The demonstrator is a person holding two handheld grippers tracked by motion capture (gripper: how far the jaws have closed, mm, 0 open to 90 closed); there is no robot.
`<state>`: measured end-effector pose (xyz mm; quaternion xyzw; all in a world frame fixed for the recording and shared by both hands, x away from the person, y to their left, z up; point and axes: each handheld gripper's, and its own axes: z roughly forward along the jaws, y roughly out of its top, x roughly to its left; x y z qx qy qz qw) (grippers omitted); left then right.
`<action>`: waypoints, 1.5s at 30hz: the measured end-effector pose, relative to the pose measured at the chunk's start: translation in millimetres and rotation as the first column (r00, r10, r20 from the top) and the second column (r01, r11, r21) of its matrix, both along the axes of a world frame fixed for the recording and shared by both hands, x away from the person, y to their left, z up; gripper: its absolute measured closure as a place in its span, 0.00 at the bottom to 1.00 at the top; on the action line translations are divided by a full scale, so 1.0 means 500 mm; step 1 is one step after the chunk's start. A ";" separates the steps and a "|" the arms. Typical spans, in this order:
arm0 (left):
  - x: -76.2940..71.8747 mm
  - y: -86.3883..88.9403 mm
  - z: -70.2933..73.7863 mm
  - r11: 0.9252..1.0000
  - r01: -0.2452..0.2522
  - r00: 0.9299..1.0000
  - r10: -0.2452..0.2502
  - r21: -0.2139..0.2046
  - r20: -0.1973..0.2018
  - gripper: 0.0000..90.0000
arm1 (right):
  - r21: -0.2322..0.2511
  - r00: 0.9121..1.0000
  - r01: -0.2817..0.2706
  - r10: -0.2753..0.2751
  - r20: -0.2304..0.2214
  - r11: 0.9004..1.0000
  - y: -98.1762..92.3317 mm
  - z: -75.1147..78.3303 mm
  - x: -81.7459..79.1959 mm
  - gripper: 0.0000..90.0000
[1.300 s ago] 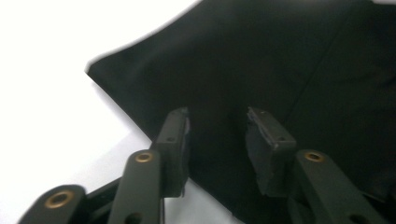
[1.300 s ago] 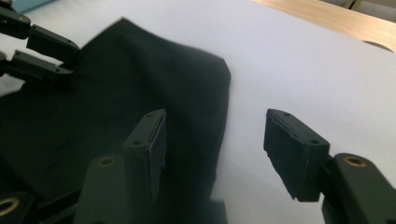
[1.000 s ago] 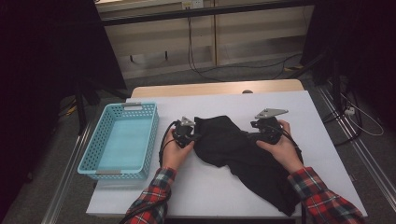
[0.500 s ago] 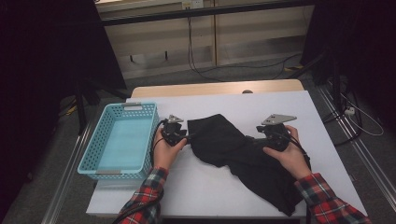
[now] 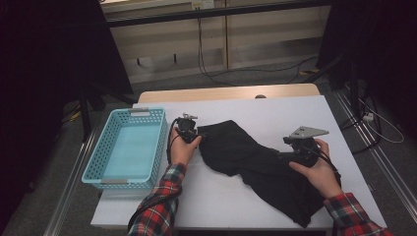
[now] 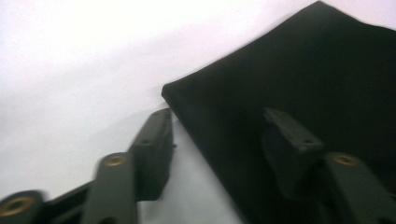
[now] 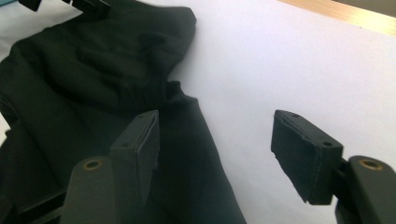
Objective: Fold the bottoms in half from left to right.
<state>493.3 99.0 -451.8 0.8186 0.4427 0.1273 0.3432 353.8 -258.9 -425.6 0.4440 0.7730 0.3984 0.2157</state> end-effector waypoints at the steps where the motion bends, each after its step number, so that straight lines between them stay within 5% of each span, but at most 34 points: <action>1: 0.000 -0.001 0.001 1.000 0.007 1.000 -0.008 -0.025 -0.020 0.59 | -0.002 1.000 0.004 -0.004 -0.002 1.000 -0.004 -0.001 -0.003 0.36; 6: 0.003 -0.007 0.005 0.998 0.012 0.997 -0.016 -0.057 -0.074 0.86 | -0.005 1.000 0.025 -0.025 -0.007 1.000 -0.019 -0.004 -0.015 0.36; 9: 0.003 -0.019 0.011 0.999 0.006 0.997 -0.008 -0.034 -0.072 0.92 | -0.002 1.000 0.031 -0.031 -0.002 1.000 -0.025 -0.003 -0.020 0.36; 22: 0.021 0.035 0.092 0.995 -0.070 0.997 0.072 -0.069 0.027 0.94 | 0.005 0.999 0.036 -0.036 0.004 0.999 -0.031 -0.002 -0.020 0.34; 45: 0.028 0.076 0.076 0.994 -0.098 0.995 0.099 -0.044 0.002 0.95 | 0.045 0.999 0.029 -0.028 -0.018 0.999 -0.036 -0.002 -0.022 0.25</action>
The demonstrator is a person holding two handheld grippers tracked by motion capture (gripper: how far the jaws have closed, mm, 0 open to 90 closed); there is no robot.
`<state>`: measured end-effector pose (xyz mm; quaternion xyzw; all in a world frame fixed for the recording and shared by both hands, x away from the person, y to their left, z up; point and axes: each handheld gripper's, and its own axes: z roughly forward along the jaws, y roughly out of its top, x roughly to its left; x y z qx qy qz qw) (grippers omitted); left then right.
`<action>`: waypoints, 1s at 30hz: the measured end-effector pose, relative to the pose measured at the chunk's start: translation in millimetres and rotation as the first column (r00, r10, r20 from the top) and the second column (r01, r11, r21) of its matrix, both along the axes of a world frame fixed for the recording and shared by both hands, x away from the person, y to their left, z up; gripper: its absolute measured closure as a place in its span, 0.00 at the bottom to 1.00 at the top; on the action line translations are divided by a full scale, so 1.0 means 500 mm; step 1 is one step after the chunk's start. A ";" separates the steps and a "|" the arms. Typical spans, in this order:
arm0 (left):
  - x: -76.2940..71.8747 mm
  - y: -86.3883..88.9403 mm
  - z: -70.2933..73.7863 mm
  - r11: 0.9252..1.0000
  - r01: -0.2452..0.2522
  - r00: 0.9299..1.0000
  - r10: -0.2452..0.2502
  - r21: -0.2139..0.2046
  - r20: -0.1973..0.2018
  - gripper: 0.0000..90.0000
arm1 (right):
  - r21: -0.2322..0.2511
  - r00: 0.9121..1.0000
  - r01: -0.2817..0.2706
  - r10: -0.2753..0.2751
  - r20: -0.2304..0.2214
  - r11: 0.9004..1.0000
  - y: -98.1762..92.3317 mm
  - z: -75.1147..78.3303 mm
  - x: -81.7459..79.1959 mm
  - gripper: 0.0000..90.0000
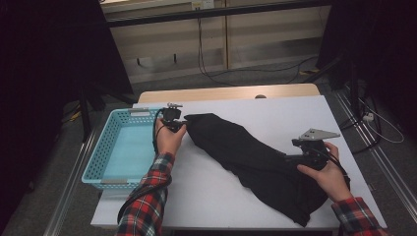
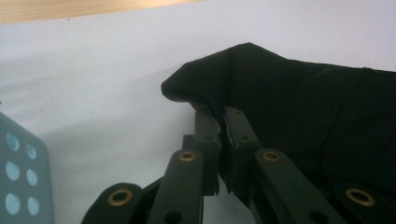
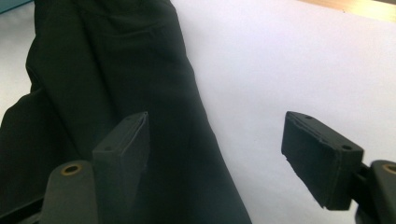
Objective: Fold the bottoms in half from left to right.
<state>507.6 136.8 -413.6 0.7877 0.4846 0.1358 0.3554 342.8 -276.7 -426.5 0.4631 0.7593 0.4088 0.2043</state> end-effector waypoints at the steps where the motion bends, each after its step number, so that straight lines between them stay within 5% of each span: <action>1: 0.000 0.001 0.000 1.000 -0.002 1.000 0.002 0.002 -0.005 0.95 | 0.008 1.000 -0.001 0.001 -0.002 1.000 -0.001 -0.001 -0.001 0.24; 30: 0.023 0.046 0.015 0.996 -0.094 0.996 0.094 -0.002 0.011 0.95 | 0.007 1.000 -0.008 0.009 -0.011 1.000 -0.012 0.000 -0.013 0.18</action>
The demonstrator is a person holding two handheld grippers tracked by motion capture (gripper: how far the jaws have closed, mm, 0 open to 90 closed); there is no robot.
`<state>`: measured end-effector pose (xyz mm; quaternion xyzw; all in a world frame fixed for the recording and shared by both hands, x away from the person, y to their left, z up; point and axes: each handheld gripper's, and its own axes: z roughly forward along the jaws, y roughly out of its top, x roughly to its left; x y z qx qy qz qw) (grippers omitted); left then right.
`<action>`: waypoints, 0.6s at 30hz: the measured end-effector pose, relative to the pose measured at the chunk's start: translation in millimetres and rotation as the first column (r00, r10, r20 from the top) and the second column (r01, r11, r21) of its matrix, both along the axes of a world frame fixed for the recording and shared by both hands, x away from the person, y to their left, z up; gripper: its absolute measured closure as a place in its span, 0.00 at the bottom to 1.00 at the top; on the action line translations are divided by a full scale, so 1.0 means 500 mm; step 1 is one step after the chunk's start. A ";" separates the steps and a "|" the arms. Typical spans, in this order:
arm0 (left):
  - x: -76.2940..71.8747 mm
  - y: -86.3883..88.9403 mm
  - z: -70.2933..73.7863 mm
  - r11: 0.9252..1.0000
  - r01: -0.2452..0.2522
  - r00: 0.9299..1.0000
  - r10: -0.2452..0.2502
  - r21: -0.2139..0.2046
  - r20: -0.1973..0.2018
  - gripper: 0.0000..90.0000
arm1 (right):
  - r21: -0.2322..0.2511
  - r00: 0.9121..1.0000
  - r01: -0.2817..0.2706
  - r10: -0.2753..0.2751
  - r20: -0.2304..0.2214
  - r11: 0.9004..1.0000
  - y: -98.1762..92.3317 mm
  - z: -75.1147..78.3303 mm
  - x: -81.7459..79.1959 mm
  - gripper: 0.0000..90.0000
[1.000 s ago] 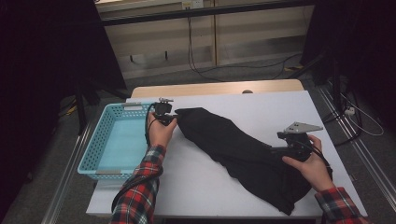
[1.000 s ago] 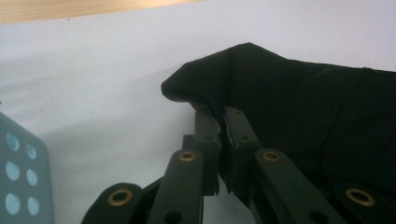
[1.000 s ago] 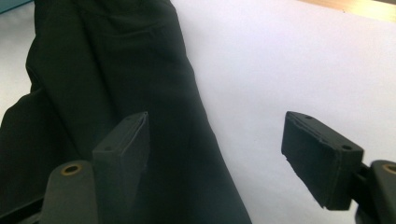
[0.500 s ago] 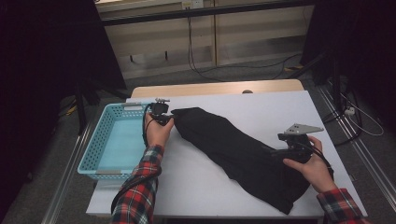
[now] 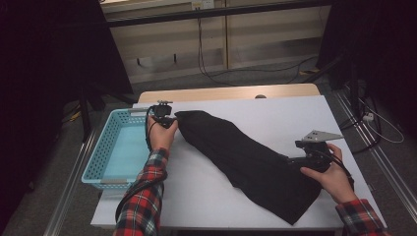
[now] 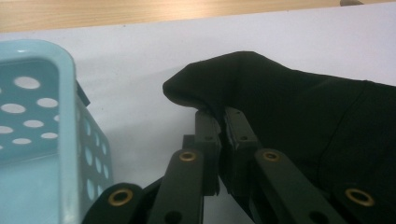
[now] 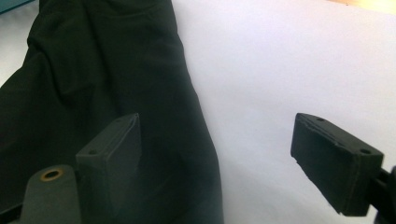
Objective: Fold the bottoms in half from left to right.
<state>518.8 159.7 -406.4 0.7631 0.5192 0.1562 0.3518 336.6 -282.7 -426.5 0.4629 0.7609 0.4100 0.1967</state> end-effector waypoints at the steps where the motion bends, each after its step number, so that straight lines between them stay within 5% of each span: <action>1: -0.001 0.000 0.002 1.000 -0.003 1.000 0.003 0.003 0.003 0.95 | -0.002 1.000 0.002 -0.002 -0.001 1.000 -0.002 0.000 -0.003 0.19; 9: -0.009 0.001 -0.010 1.000 -0.016 1.000 0.016 0.016 -0.015 0.92 | -0.020 1.000 0.012 -0.012 -0.020 1.000 -0.022 -0.006 -0.038 0.25; 14: -0.018 -0.027 -0.009 0.998 0.052 0.998 -0.054 -0.042 -0.025 0.43 | -0.029 0.999 0.005 -0.006 -0.035 1.000 -0.027 -0.009 -0.063 0.33; 18: -0.037 -0.047 -0.011 0.991 0.122 0.992 -0.123 -0.054 -0.014 0.32 | -0.015 0.999 -0.015 0.014 -0.046 1.000 -0.027 -0.006 -0.082 0.51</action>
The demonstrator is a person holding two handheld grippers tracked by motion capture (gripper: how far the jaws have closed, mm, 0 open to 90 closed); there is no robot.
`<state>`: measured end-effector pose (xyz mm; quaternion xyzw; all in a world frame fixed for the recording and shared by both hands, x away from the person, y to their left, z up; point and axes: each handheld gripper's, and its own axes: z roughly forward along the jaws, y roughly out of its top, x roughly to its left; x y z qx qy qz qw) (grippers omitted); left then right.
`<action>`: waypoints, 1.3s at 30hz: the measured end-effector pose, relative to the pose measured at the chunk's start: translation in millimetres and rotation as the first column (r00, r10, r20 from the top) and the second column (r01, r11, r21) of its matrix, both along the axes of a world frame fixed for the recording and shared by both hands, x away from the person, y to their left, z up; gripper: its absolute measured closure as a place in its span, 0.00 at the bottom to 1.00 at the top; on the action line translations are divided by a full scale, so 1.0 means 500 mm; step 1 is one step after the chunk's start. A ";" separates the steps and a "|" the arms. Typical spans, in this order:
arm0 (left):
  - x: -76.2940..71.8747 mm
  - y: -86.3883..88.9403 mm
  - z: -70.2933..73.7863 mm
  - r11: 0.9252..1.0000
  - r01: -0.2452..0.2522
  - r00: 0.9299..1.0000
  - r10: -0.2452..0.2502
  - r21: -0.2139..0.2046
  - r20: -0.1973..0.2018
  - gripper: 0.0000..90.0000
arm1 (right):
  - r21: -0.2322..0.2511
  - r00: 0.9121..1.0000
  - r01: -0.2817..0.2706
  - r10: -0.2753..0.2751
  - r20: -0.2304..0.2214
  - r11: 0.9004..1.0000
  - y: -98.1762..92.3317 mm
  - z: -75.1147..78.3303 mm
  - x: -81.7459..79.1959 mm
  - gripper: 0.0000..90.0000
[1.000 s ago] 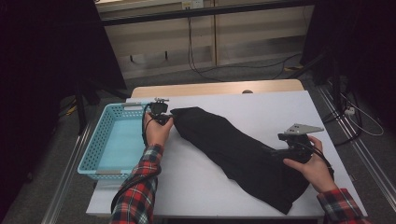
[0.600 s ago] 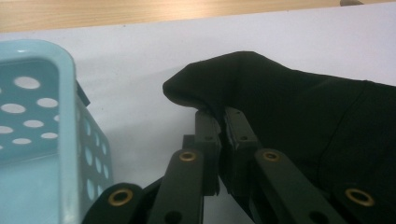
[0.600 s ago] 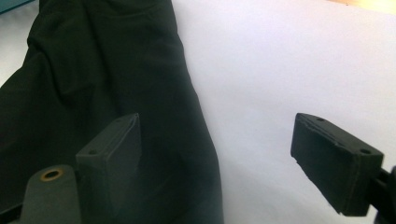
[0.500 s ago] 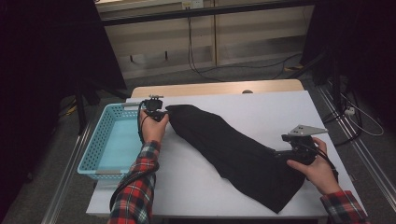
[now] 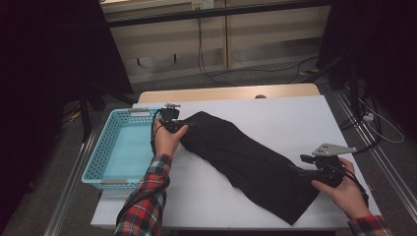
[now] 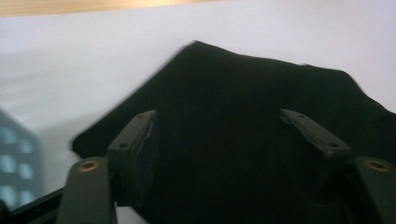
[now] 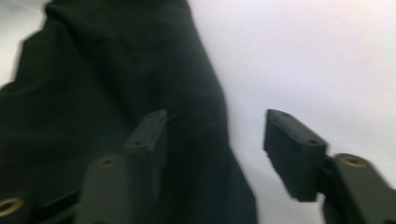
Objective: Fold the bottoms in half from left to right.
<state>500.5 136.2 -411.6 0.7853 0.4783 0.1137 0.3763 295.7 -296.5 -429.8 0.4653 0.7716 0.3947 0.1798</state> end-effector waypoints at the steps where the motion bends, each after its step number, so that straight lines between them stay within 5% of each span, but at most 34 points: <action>1: -0.009 -0.005 -0.002 1.000 0.017 1.000 -0.017 -0.004 -0.001 0.31 | 0.004 1.000 -0.007 0.007 -0.004 1.000 0.001 0.001 -0.004 0.56; 6: -0.047 -0.024 -0.011 0.996 0.092 0.996 -0.092 0.004 0.014 0.29 | -0.005 0.998 -0.056 0.056 -0.036 0.998 0.021 0.000 -0.029 0.69; 11: -0.084 -0.040 -0.025 0.988 0.154 0.988 -0.155 0.017 0.023 0.27 | -0.072 0.993 -0.098 0.093 -0.079 0.993 0.047 -0.020 -0.044 0.68; 13: -0.094 -0.046 -0.030 0.985 0.173 0.984 -0.174 0.024 0.024 0.26 | -0.134 0.991 -0.100 0.087 -0.100 0.986 0.056 -0.034 -0.046 0.69; 16: -0.100 -0.050 -0.029 0.982 0.188 0.982 -0.188 0.024 0.022 0.26 | -0.122 0.993 -0.080 0.068 -0.101 0.989 0.057 -0.031 -0.043 0.83; 23: -0.110 -0.054 -0.026 0.973 0.231 0.973 -0.231 0.019 0.022 0.22 | -0.057 0.993 -0.073 0.067 -0.097 0.996 0.037 -0.020 -0.046 0.97; 39: -0.117 -0.061 -0.029 0.967 0.254 0.967 -0.255 0.031 0.020 0.22 | -0.020 0.998 -0.009 0.008 -0.054 1.000 -0.041 0.005 -0.073 0.99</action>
